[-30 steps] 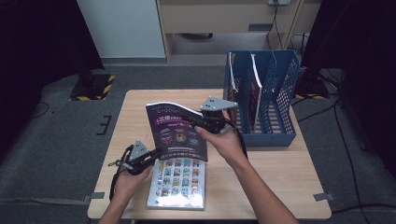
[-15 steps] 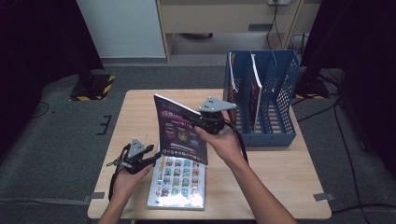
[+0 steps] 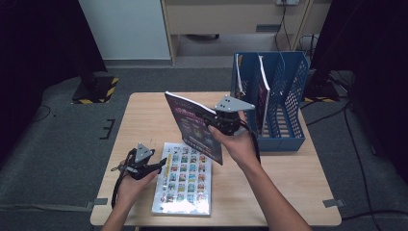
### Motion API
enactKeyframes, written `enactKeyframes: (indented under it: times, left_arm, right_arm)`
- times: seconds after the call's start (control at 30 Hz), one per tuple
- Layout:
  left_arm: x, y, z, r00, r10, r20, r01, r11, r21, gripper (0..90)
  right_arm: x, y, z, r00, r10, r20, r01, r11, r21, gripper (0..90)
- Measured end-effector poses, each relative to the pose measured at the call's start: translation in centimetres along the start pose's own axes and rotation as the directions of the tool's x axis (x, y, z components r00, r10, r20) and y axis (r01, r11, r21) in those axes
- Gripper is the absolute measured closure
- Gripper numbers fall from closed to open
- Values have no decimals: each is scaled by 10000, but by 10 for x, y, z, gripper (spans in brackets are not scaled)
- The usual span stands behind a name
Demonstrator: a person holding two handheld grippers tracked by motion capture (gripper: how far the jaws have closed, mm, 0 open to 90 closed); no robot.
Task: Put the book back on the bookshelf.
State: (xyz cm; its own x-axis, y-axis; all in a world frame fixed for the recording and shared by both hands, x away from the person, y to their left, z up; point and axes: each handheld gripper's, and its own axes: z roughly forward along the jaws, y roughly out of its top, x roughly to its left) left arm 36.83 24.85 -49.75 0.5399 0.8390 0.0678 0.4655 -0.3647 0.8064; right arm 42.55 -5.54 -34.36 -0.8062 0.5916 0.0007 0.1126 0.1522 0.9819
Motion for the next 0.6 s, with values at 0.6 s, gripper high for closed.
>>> enactKeyframes:
  times: [0.6]
  left_arm:
    - [5,-4,6,9985,-548,-77,551,9978,360,147]
  right_arm:
    - [-7,6,-25,9990,125,423,-115,9997,-237,841]
